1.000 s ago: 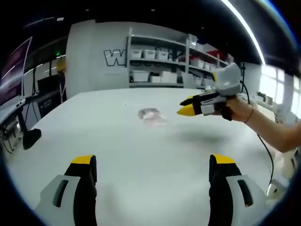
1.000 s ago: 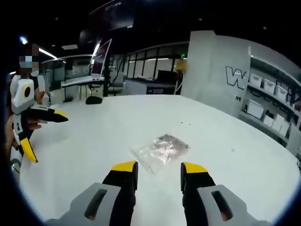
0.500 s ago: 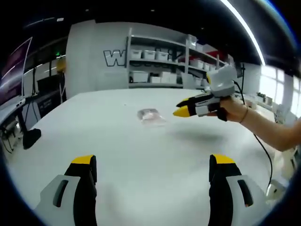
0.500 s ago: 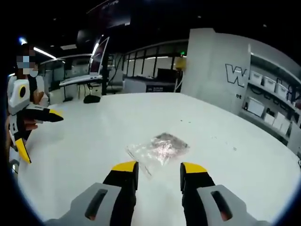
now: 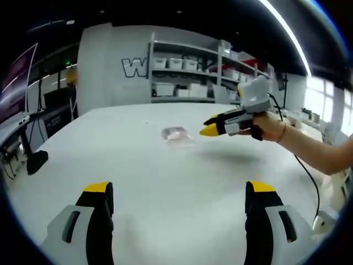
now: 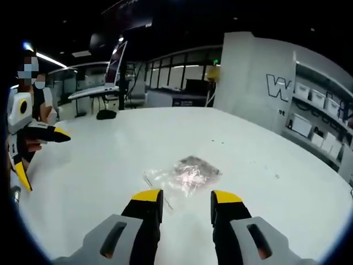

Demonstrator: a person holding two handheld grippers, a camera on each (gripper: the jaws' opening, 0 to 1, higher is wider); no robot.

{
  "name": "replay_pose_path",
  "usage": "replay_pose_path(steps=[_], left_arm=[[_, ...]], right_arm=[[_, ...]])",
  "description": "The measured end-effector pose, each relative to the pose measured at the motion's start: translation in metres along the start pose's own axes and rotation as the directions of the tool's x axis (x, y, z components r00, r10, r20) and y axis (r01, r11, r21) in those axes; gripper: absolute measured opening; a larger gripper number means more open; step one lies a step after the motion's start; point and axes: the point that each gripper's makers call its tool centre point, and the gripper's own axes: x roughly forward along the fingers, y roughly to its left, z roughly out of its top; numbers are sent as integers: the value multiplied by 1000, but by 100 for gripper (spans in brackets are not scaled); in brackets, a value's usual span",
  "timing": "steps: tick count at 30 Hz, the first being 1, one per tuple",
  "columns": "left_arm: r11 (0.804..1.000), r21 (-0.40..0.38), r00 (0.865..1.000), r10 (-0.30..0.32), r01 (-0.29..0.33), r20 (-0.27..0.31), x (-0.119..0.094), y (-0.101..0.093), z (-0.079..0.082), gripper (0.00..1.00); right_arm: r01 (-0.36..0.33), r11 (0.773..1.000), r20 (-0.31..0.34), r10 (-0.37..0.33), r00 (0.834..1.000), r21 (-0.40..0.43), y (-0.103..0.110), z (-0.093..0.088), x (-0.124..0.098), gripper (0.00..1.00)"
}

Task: Open the resealable bag by pulling the two sides of the seal apart until the entire bag opening is separated and visibly accessible.

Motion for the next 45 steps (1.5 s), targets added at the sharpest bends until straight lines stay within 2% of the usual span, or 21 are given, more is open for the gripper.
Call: replay_pose_path(steps=[17,32,45], left_arm=[[1000,-15,1000,-12,12,18,4,-1,2,100],[1000,-22,1000,-14,15,20,7,2,2,100],[999,-28,1000,-16,16,21,9,3,2,100]], right_arm=[[-1,1000,-21,1,1000,-7,-5,-4,17,31],[-32,999,-34,32,999,0,-1,-5,36,31],[-20,1000,-60,20,998,-13,-7,-11,44,26]])
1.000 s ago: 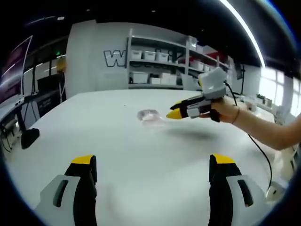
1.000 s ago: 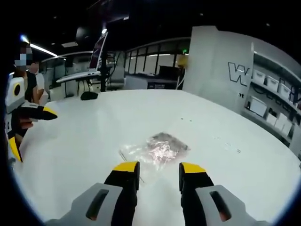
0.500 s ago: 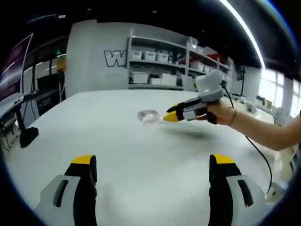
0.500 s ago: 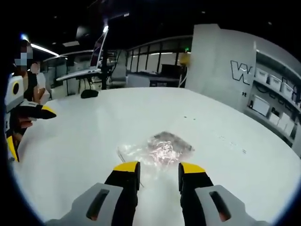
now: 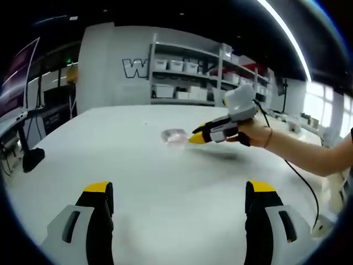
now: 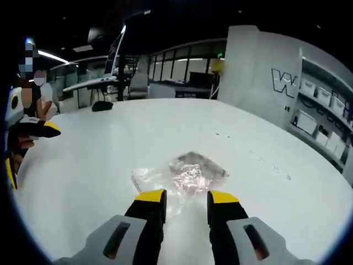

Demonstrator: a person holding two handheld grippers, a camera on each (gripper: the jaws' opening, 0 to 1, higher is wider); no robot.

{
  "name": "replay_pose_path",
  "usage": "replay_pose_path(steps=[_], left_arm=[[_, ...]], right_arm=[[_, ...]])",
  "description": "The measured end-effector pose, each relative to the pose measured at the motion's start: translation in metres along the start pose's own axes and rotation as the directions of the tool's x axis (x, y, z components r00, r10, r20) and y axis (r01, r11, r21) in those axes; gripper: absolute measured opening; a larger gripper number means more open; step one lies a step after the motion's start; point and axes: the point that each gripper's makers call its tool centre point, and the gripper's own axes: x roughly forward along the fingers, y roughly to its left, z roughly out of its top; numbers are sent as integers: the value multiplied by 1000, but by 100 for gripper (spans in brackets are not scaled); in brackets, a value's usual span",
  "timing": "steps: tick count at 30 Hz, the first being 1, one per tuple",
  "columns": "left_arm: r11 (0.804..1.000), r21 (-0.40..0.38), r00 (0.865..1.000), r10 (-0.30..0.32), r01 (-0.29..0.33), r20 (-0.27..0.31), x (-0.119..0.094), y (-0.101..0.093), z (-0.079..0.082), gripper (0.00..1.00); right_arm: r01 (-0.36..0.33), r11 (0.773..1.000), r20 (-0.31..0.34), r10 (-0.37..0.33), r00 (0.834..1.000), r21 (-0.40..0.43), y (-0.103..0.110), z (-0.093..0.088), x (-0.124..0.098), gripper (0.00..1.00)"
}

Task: Open the resealable bag by pulling the two sides of the seal apart until the entire bag opening is separated and visibly accessible.

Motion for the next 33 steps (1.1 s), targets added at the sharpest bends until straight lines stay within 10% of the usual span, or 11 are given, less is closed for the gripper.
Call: replay_pose_path(steps=[33], left_arm=[[1000,-17,1000,2,-2,-1,-2,3,-4,99]], right_arm=[[-28,997,-68,23,997,-66,8,-12,12,0]])
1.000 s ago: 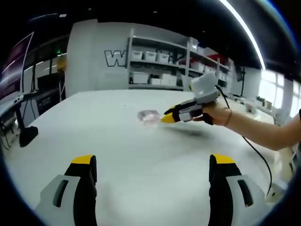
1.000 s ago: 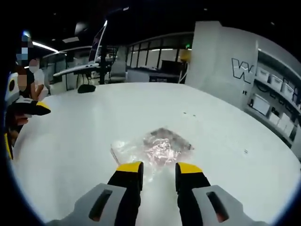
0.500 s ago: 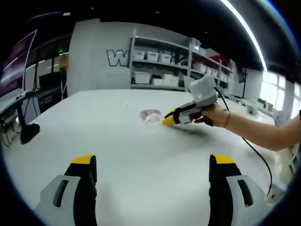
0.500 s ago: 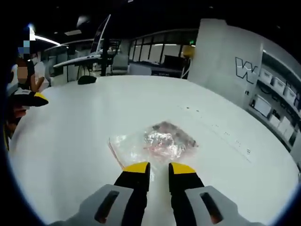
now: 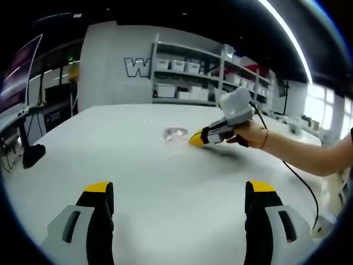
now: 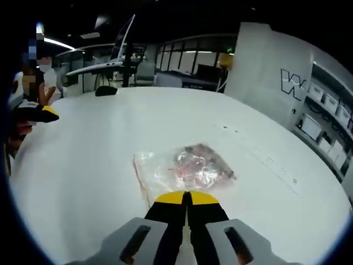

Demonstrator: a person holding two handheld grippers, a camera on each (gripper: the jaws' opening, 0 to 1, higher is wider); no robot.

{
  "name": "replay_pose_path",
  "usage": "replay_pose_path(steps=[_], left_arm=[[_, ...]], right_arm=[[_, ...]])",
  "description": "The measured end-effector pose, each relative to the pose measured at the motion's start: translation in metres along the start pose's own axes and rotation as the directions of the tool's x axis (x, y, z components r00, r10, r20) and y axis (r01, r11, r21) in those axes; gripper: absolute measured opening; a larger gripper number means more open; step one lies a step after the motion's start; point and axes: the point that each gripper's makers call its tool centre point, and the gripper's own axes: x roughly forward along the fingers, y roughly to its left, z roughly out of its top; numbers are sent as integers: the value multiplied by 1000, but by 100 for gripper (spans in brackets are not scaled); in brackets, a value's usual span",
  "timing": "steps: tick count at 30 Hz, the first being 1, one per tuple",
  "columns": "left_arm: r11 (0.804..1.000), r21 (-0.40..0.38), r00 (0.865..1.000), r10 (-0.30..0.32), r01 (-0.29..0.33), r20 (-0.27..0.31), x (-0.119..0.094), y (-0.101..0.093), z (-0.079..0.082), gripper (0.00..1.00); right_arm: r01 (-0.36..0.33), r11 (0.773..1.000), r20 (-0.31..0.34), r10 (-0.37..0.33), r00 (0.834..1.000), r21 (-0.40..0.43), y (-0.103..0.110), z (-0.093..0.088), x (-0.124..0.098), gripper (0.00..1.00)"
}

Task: Open the resealable bag by pulling the two sides of the seal apart until the entire bag opening is separated and visibly accessible.

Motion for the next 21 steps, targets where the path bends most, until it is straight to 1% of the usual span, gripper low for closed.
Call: replay_pose_path(steps=[5,11,16,19,20,21], left_arm=[[1000,2,1000,-4,4,-4,0,-2,0,99],[1000,8,1000,-13,13,-5,2,-5,1,99],[1000,11,1000,-15,15,-5,2,-6,1,99],[1000,12,1000,-15,15,-4,2,-7,2,99],[1000,13,1000,-16,16,-4,2,-7,2,99],[1000,14,1000,-17,17,-4,2,-8,2,99]], right_arm=[[-14,1000,15,14,1000,4,3,5,-4,0],[-14,1000,21,14,1000,-14,7,10,-12,0],[-11,999,22,12,1000,-35,10,11,-18,0],[-6,1000,30,6,1000,-20,6,12,-18,0],[-16,1000,24,16,1000,-2,6,11,-17,1],[-9,999,32,8,999,33,6,11,-16,9]])
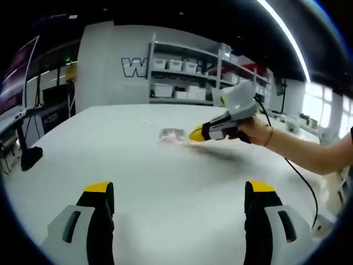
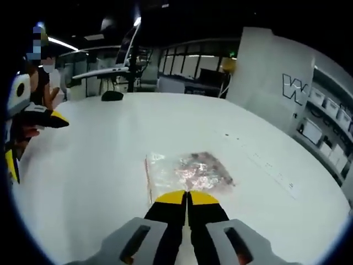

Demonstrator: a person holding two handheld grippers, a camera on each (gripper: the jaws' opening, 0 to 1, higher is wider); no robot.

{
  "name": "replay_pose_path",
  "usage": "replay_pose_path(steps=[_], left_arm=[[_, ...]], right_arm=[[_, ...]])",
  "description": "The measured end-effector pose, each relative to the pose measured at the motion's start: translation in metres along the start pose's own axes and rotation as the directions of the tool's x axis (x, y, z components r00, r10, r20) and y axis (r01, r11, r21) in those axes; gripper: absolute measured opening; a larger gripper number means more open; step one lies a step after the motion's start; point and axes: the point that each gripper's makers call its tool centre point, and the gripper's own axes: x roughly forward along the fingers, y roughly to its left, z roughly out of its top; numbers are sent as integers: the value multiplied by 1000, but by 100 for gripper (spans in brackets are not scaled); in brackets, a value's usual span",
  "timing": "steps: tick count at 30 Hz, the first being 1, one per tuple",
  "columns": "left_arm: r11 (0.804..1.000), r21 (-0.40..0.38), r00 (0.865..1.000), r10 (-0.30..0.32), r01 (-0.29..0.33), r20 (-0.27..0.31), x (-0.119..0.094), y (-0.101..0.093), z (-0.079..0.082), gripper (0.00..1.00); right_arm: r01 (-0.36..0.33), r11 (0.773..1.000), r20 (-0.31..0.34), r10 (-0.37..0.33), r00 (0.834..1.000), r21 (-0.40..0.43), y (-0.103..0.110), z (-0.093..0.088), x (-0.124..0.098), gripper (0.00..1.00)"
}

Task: Open the resealable bag by pulling the two sides of the seal apart until the entire bag opening is separated and visibly accessible.

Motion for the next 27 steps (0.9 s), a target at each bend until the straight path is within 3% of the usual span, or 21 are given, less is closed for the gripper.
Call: replay_pose_path(steps=[1,7,12,17,27], left_arm=[[1000,0,1000,-1,1,0,0,0,0,98],[1000,5,1000,6,-6,-7,-1,2,-1,98],[1000,3,1000,15,-15,-8,-2,5,-2,98],[1000,5,1000,13,-13,-20,0,4,-5,98],[1000,4,1000,13,-13,-23,1,5,-6,98]], right_arm=[[-4,1000,-3,4,1000,23,-1,-1,2,16],[25,997,-22,-24,999,71,-4,-9,10,23],[25,992,-5,-24,1000,125,-4,-10,11,23],[33,991,-4,-33,999,132,-4,-10,18,20],[58,995,12,-59,998,78,-6,-7,21,1]])
